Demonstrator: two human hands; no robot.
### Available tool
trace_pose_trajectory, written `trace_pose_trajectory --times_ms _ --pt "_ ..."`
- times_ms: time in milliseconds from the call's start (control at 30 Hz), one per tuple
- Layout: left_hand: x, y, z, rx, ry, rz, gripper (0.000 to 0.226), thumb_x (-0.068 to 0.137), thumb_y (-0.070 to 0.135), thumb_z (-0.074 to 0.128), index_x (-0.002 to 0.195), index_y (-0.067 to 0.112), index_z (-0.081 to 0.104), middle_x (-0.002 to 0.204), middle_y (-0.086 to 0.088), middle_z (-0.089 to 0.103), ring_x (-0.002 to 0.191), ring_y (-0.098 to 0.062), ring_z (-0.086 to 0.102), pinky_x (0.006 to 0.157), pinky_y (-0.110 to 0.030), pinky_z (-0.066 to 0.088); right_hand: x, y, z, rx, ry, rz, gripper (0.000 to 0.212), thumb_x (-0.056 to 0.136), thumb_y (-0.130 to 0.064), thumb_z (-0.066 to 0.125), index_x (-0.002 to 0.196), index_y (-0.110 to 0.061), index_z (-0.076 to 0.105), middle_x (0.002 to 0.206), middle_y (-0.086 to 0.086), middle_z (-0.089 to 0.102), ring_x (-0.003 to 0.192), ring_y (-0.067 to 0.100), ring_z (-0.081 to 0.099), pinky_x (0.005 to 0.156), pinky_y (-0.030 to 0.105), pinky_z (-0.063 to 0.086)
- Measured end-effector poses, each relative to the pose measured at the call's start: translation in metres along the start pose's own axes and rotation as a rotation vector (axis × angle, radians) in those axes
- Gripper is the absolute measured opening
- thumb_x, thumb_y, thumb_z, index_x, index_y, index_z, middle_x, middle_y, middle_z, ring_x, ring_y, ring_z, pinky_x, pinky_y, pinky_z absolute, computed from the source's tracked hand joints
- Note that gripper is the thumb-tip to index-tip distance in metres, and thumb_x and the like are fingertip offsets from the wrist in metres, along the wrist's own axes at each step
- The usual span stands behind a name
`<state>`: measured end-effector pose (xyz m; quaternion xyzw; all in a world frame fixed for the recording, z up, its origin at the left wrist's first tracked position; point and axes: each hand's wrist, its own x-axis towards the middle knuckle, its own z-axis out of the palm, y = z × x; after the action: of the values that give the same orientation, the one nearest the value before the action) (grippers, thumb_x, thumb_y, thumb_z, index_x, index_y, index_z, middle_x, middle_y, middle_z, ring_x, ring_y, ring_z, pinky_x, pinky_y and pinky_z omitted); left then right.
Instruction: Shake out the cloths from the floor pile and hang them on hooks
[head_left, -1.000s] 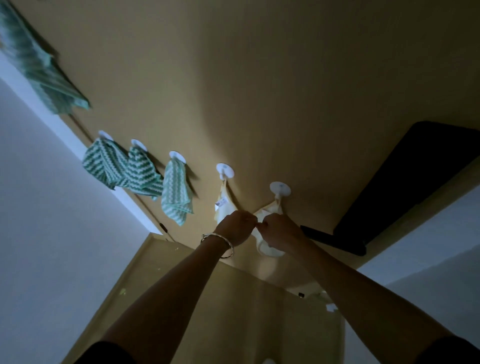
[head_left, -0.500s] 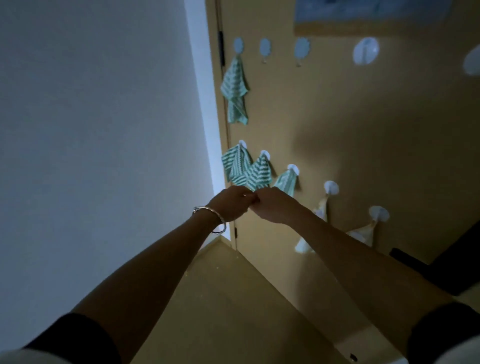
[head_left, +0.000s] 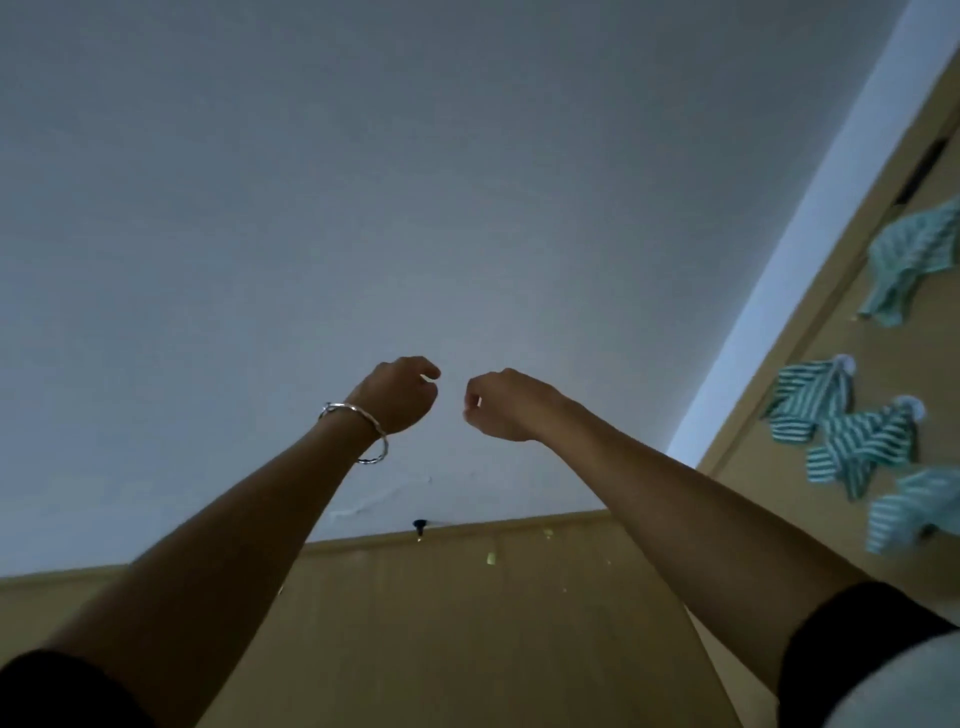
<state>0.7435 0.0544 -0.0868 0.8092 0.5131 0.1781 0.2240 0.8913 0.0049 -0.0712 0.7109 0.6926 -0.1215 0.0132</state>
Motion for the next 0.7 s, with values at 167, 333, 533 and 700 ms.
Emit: trace_pose_trajectory --times_ms 167,333,533,700 --pt "-0.027 -0.106 -0.053 0.031 0.101 -0.172 0.032 0.094 0.016 0.044 0.123 0.015 0.058 0.124 -0.011 0.061 0.113 -0.027 0.055 0.091 -0.03 0.042 0.041 -0.113 0.016 -0.042 -0.067 -0.203 0.034 0.097 -0.032 0.044 0.127 -0.02 0.054 0.129 0.006 0.055 0.111 0.025 0.055 0.087 0.034 0.045" --pt "-0.041 -0.169 -0.08 0.02 0.125 -0.268 0.031 0.095 0.016 0.045 0.123 0.015 0.057 0.122 -0.01 0.062 0.11 -0.025 0.057 0.09 -0.031 0.044 0.086 -0.177 0.031 -0.089 -0.127 -0.316 0.037 0.098 -0.032 0.044 0.132 -0.02 0.05 0.132 0.006 0.053 0.114 0.024 0.055 0.086 0.033 0.044" --pt "-0.056 -0.263 -0.137 0.035 0.228 -0.46 0.032 0.093 0.02 0.049 0.124 0.019 0.056 0.12 -0.005 0.063 0.109 -0.022 0.058 0.094 -0.034 0.047 0.169 -0.281 0.042 -0.001 -0.162 -0.484 0.041 0.096 -0.031 0.046 0.136 -0.021 0.046 0.137 0.005 0.051 0.119 0.023 0.052 0.089 0.032 0.041" --pt "-0.071 -0.35 -0.199 0.086 0.347 -0.667 0.034 0.092 0.019 0.049 0.125 0.021 0.056 0.121 -0.003 0.062 0.108 -0.019 0.059 0.093 -0.033 0.047 0.229 -0.403 0.059 0.032 -0.241 -0.702 0.042 0.097 -0.029 0.047 0.137 -0.02 0.045 0.14 0.005 0.049 0.123 0.022 0.05 0.098 0.035 0.042"
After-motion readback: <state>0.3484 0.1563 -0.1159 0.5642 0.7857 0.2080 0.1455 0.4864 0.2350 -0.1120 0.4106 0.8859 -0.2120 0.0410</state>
